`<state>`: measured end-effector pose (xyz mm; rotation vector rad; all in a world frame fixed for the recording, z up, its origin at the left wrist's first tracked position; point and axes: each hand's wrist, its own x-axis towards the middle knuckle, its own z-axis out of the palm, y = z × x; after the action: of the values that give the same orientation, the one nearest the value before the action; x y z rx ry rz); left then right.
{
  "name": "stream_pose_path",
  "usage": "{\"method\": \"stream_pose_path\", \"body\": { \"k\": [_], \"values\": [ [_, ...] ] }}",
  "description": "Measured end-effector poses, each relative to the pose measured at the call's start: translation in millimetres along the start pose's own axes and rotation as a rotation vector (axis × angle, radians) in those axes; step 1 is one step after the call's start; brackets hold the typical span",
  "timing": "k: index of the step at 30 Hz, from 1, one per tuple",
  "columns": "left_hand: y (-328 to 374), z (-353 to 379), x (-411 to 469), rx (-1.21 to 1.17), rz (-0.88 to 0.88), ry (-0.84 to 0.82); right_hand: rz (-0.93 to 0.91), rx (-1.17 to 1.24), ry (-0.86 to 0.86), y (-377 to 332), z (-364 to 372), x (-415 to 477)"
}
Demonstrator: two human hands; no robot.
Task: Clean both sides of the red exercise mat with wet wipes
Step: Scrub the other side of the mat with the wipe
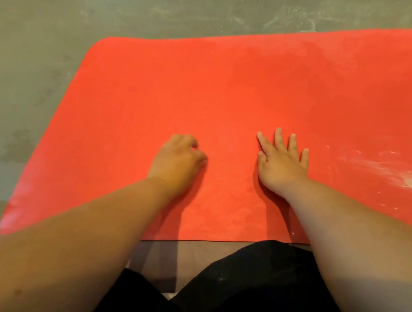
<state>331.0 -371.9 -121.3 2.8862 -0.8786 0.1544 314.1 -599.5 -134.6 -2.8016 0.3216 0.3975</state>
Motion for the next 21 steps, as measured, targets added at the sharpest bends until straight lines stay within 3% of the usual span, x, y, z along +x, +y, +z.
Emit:
{"method": "stream_pose_path", "body": {
  "k": [2, 4, 6, 8, 10, 12, 15, 16, 18, 21],
  "values": [
    [-4, -2, -1, -0.138, -0.329, -0.046, 0.008, -0.010, -0.004, -1, 0, 0],
    [23, -1, 1, -0.197, -0.398, -0.103, 0.016, -0.012, 0.001, -2, 2, 0],
    [63, -1, -3, -0.273, -0.213, -0.206, 0.027, -0.011, 0.004, -4, 3, 1],
    [88, -3, -9, -0.311, 0.100, -0.284, 0.030, -0.010, -0.004, -4, 2, 3],
    [73, 2, -1, -0.240, 0.280, -0.282, 0.028, -0.007, -0.014, -3, 1, 4],
    [32, 7, 17, -0.099, 0.149, -0.200, 0.021, -0.004, -0.016, -2, 0, 3],
    [-30, 4, 22, -0.074, -0.333, -0.030, 0.015, 0.002, -0.004, -3, 1, 2],
    [-33, 3, 18, -0.088, -0.418, 0.012, 0.018, 0.003, -0.004, -3, 1, 2],
    [-12, 7, 12, -0.121, -0.404, 0.026, 0.023, 0.006, -0.013, -3, 1, 3],
    [44, 6, 15, -0.310, -0.251, -0.057, 0.018, 0.020, -0.035, -3, -2, 4]
  ]
}}
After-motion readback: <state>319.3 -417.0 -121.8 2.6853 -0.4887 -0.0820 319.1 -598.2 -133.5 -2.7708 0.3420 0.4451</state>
